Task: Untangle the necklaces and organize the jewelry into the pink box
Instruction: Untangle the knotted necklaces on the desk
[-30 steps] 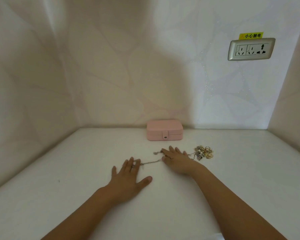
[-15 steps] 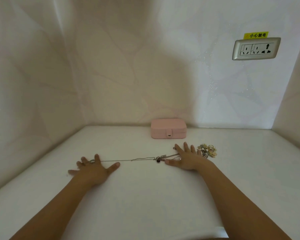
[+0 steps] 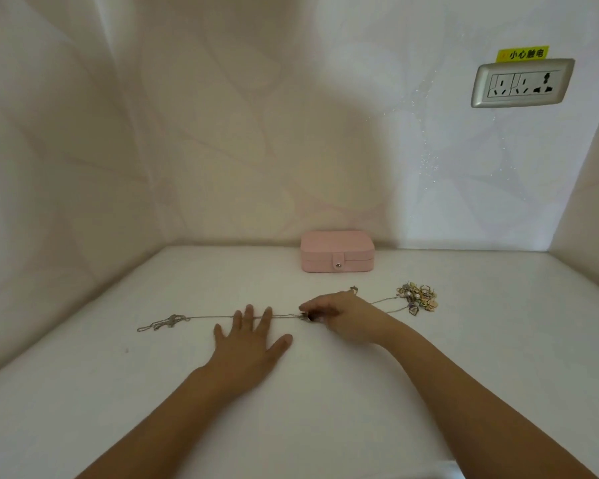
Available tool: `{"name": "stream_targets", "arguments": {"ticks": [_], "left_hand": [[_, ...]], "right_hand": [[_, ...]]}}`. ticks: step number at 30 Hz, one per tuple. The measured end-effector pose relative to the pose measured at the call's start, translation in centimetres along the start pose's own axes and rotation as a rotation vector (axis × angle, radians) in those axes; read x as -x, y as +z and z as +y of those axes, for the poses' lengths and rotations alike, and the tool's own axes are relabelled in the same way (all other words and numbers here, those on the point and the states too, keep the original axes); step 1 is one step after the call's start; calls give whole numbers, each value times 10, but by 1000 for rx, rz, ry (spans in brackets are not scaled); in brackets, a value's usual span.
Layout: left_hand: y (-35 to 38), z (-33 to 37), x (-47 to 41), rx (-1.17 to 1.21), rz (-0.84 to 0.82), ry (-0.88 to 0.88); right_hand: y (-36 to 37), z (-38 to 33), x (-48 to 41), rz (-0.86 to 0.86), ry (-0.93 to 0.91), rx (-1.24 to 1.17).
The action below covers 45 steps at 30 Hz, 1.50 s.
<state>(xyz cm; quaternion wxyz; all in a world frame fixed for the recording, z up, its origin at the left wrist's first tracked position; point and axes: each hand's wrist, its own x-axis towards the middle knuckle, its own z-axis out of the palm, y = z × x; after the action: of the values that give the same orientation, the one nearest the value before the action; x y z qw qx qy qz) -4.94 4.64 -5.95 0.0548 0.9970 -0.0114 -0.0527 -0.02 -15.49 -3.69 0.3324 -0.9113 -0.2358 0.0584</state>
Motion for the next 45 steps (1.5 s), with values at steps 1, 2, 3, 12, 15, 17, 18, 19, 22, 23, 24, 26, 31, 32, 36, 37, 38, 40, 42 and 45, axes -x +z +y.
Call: {"name": "stream_targets", "arguments": {"ticks": [1,2,3,12,15,17,18,19,22,23,24,26,31,32,36,37,38,40,42,45], "left_hand": [[-2,-2,1,-3,-10,-52],[-4,-5,2,-2,-15,-103],[-6,-7,2,-1,-16,-158],[-23,-28,5,86,-35,-485],[-24,-27,10,49,-44,-521],[-21,-21,13,-33,-36,-488],[-19,-17,14,-81,-14,-428],[-16,-12,14,-115,12,-345],[-10,6,11,-83,42,-117],[-7,12,10,-60,39,-83],[-4,17,10,-45,37,-58],[-1,25,12,-36,12,-21],[-7,30,17,-61,-83,-5],[-9,30,18,-56,-88,6],[-10,28,20,-16,-91,40],[-9,28,21,-4,-85,45],[-9,28,21,9,-78,47],[-7,29,21,39,-60,47],[-5,27,18,67,-42,41],[-2,25,17,103,-19,38]], "right_hand": [[0,2,0,-18,4,61],[-2,3,0,-28,26,91],[-5,5,0,-40,42,123],[-3,19,-7,-93,259,450],[2,25,-8,32,443,471],[0,25,-6,104,543,513],[-2,24,-6,144,534,537],[-2,22,-7,196,461,543],[6,7,-10,292,36,255],[12,-1,-9,260,-64,153],[17,-8,-9,202,-140,98],[28,-14,-12,80,-244,139],[27,-12,-20,123,-225,142],[26,-13,-18,132,-184,101],[24,-15,-15,88,-109,70],[23,-15,-14,94,-104,54],[23,-14,-13,107,-91,12],[20,-12,-12,139,-55,-112],[19,-13,-12,159,-38,-218],[18,-14,-10,158,-18,-402]]}}
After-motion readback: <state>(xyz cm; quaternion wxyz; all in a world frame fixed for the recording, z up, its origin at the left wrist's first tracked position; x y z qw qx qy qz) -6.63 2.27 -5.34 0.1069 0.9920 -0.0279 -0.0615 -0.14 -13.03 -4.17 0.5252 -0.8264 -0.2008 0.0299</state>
